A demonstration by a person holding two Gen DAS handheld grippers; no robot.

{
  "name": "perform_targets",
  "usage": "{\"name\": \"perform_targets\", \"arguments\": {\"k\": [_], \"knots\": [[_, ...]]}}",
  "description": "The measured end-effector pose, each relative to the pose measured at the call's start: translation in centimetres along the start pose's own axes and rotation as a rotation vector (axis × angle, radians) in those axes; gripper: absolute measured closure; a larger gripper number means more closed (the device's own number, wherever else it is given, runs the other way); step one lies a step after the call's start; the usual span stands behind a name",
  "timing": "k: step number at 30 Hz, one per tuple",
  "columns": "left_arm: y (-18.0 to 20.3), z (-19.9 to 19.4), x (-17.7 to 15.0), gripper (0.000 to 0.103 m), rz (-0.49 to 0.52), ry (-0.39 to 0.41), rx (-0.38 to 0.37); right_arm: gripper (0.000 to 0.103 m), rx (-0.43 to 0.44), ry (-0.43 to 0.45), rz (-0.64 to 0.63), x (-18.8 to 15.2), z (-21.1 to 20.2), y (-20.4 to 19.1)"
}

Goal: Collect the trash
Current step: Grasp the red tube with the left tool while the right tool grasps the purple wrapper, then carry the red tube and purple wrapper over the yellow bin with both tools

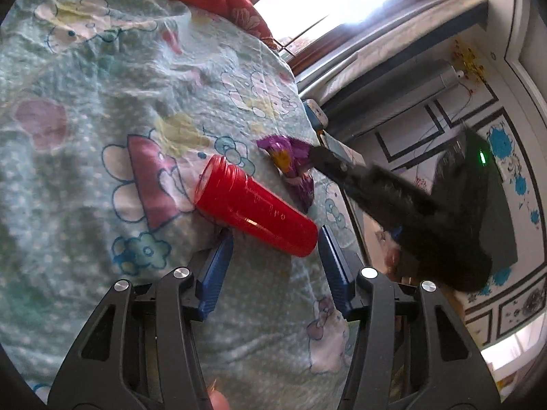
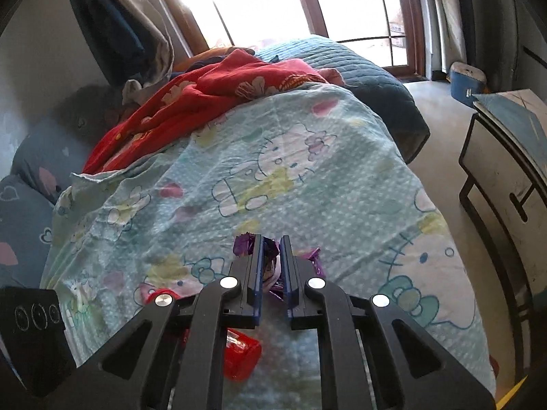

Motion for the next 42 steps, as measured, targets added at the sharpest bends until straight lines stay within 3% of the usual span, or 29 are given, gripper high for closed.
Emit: {"name": "perform_targets", "arguments": {"k": [11,16,20,30,42], "knots": [[0.3,2.2,2.3,0.06,-0.143,0.031,0.035,0.094,-0.022,0.103,0.141,-5.0,-6.9,3.1],[0.3,3.1,3.2,0.072,-0.174,0.05,0.072,0.094,-0.019,0.158,0.193,-7.7,-10.9,3.9],[1.2,3.5,3.0,0.073,-0.107,0.056,0.094,0.094,-0.037,0.19,0.203,-9.3,-13.7,4.0],[4.5,2.4,-0.4,0.076,0.075,0.056,0.071,0.094,-0.139,0.256,0.212,-12.9,-18.6,4.7],[11.1,0.6,-6.3,0.077,0.356,0.047,-0.007,0.094,-0.207,0.292,0.291,-16.5,-22.4,7.2]]}}
Point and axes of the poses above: each gripper's, at about its wrist camera, not at the fingertips, and z roughly the way its jaws point, y to its right, x to its top, the point moved 1 cm from there along z, roughly the way its jaws point, and after that the axes turned 9 degrees about -z, right-handed, at the moved point
